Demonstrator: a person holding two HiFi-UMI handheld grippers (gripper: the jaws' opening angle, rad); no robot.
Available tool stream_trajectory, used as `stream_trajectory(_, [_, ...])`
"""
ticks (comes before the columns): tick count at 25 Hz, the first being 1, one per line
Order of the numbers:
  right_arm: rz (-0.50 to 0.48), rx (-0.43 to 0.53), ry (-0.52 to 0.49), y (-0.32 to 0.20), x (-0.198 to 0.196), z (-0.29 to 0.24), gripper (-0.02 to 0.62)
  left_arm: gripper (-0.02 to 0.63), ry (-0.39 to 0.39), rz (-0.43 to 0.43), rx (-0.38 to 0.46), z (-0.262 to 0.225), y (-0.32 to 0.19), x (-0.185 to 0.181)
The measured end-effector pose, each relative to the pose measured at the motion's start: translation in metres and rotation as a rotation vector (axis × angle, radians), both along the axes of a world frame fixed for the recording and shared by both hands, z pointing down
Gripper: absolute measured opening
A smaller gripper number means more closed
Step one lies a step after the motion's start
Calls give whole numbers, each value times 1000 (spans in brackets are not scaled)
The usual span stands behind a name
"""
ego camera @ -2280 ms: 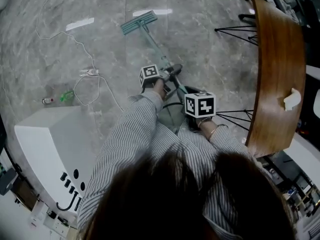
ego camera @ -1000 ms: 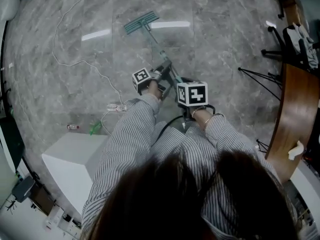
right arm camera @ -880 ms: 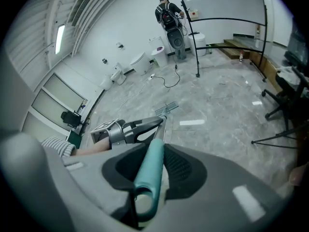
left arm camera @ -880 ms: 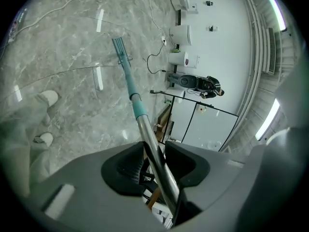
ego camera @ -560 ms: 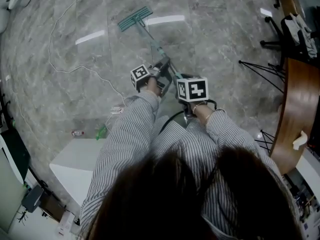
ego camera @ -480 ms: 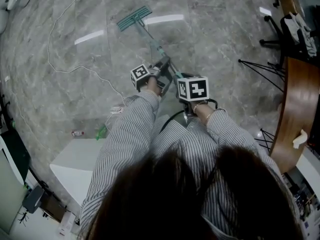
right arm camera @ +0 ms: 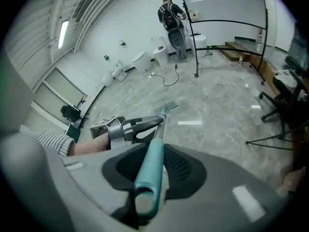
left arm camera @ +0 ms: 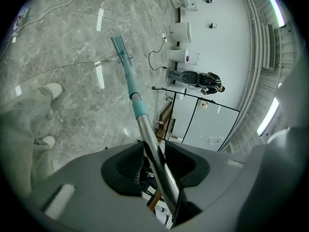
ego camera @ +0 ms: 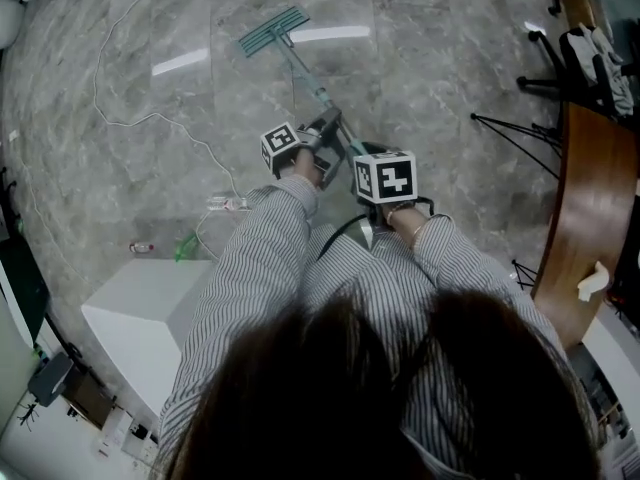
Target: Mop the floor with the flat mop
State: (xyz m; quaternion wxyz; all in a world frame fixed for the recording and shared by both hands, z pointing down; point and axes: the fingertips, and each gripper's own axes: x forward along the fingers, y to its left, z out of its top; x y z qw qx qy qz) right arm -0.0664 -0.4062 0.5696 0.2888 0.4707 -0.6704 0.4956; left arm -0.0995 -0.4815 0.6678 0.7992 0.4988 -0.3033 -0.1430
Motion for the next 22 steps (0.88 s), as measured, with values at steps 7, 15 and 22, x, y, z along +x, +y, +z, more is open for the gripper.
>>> stream_trajectory(7, [-104, 16, 25, 73, 45, 2, 115, 141, 30, -53, 2, 2, 76, 42])
stream_trajectory(15, [-154, -7, 45, 159, 86, -4, 115, 137, 43, -116, -29, -1, 165, 82])
stream_trajectory(22, [-112, -17, 41, 240, 93, -3, 115, 137, 45, -36, -38, 1, 245, 92])
